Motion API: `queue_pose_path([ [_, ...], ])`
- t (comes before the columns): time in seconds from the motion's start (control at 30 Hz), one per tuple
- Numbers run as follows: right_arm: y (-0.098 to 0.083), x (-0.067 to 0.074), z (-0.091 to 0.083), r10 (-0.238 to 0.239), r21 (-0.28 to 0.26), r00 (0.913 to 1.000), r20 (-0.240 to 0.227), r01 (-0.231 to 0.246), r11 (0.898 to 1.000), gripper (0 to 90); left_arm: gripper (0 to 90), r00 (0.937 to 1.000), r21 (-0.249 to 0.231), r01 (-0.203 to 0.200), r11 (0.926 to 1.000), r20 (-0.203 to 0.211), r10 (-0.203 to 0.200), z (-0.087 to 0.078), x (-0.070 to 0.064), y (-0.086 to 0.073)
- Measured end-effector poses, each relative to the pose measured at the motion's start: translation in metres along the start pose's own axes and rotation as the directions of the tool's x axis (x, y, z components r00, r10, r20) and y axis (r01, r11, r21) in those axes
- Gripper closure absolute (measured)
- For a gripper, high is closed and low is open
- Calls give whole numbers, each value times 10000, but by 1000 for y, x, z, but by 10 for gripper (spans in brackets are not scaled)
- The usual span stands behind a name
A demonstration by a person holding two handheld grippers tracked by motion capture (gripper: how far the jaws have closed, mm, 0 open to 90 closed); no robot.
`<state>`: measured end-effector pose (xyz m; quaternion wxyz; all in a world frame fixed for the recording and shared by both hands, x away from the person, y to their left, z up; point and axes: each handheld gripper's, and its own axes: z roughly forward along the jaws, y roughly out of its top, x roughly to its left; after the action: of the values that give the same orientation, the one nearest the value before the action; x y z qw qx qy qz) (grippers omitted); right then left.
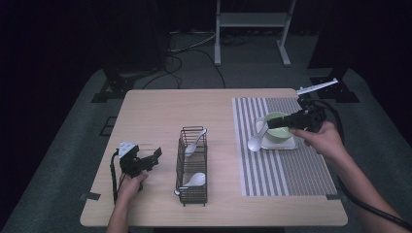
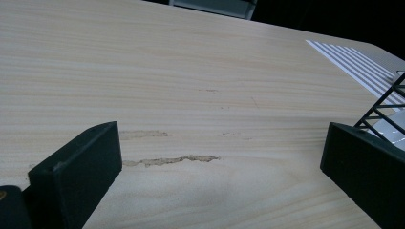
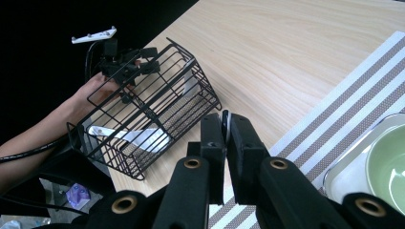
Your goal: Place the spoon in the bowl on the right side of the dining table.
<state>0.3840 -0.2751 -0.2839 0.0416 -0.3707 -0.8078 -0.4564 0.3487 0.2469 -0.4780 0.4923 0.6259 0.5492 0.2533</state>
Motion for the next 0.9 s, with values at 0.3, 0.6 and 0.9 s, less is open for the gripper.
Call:
queue_pose_path([
  [0.3,-1,-6,-4,135,-97,9998,139,-134,9999,851,0,10000,-3,-18,10000,-7,18,0,0,0],
  [0.6,-3,-14,-9,357,-201,9990,286,-352,9992,851,0,10000,-4,-4,10000,-8,4,0,0,0],
  [0.9,-3,-19,-13,467,-302,9981,404,-455,9985,851,0,10000,3,-9,10000,-16,9,0,0,0],
])
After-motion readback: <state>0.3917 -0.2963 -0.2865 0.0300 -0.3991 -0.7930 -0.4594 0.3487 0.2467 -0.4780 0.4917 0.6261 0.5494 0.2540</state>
